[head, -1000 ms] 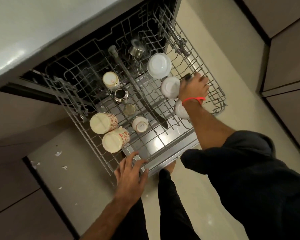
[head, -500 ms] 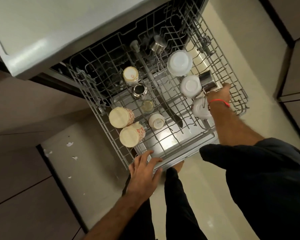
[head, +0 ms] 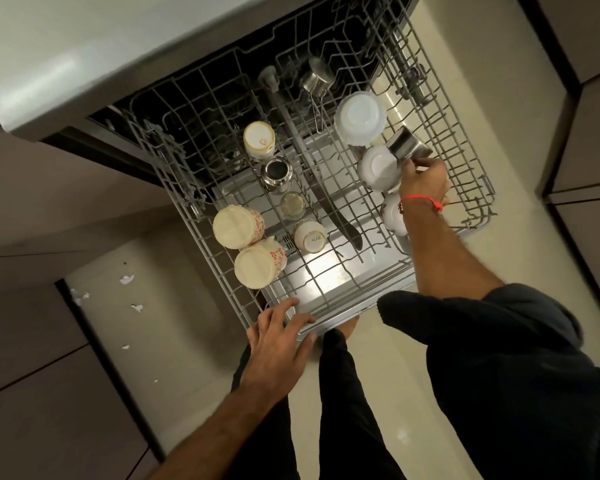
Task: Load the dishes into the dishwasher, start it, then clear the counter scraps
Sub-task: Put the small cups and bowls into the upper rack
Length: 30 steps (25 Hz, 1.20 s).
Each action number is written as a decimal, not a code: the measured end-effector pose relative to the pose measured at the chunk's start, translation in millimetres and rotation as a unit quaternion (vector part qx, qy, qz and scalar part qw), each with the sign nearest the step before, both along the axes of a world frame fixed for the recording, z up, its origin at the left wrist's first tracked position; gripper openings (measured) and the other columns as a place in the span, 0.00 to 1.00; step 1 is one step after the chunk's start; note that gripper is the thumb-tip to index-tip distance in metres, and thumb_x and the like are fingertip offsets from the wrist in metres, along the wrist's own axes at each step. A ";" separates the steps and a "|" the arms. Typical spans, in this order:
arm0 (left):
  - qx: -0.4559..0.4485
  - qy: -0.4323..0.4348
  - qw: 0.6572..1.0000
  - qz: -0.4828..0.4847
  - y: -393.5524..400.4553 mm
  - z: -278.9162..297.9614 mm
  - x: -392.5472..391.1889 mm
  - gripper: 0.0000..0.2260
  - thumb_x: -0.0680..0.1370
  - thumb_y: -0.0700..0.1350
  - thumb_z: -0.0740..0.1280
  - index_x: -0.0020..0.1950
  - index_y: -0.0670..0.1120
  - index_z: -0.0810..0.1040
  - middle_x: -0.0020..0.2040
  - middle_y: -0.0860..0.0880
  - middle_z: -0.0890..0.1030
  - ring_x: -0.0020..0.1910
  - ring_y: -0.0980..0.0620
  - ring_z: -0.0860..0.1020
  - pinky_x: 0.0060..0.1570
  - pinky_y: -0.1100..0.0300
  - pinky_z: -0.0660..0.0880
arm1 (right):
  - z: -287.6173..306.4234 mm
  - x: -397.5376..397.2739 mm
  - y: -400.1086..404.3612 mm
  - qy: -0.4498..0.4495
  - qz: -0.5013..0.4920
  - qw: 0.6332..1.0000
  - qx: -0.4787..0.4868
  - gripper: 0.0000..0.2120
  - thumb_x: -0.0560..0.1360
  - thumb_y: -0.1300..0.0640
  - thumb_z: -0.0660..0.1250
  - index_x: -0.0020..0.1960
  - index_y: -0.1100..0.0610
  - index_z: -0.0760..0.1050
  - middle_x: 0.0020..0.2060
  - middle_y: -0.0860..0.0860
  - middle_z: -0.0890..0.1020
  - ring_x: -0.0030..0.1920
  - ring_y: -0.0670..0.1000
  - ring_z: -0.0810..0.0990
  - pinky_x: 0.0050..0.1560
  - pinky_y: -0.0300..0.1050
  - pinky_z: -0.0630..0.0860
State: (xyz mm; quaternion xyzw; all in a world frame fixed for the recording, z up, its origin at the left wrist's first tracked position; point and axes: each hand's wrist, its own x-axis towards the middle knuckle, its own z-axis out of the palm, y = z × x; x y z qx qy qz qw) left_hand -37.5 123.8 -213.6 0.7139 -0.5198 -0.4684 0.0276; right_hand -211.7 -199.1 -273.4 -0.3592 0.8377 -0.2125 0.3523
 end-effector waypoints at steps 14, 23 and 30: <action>0.009 -0.017 0.999 -0.046 7.7 -5.5 5.2 0.16 0.84 0.57 0.58 0.72 0.60 0.69 0.79 0.58 0.55 0.78 0.52 0.48 0.77 0.47 0.51 | -21.0 104.8 51.0 -0.186 0.047 0.980 -0.055 0.08 0.77 0.65 0.67 0.48 0.52 0.79 0.42 0.53 0.85 0.38 0.50 0.79 0.43 0.54 0.82; 0.029 -0.069 0.988 -0.135 8.4 -23.8 -16.7 0.21 0.83 0.48 0.64 0.73 0.61 0.64 0.79 0.55 0.52 0.79 0.47 0.50 0.76 0.42 0.54 | 0.3 42.4 82.2 -0.001 0.311 0.944 -0.110 0.11 0.78 0.66 0.64 0.57 0.60 0.81 0.55 0.54 0.83 0.54 0.54 0.81 0.57 0.43 0.76; 0.000 -0.153 0.966 -0.210 -6.3 -34.7 -19.1 0.36 0.76 0.35 0.70 0.79 0.59 0.61 0.78 0.52 0.60 0.75 0.46 0.61 0.74 0.47 0.61 | 24.0 -66.3 185.8 0.092 0.377 0.898 -0.206 0.32 0.64 0.65 0.64 0.69 0.58 0.74 0.72 0.58 0.67 0.76 0.62 0.60 0.74 0.62 0.60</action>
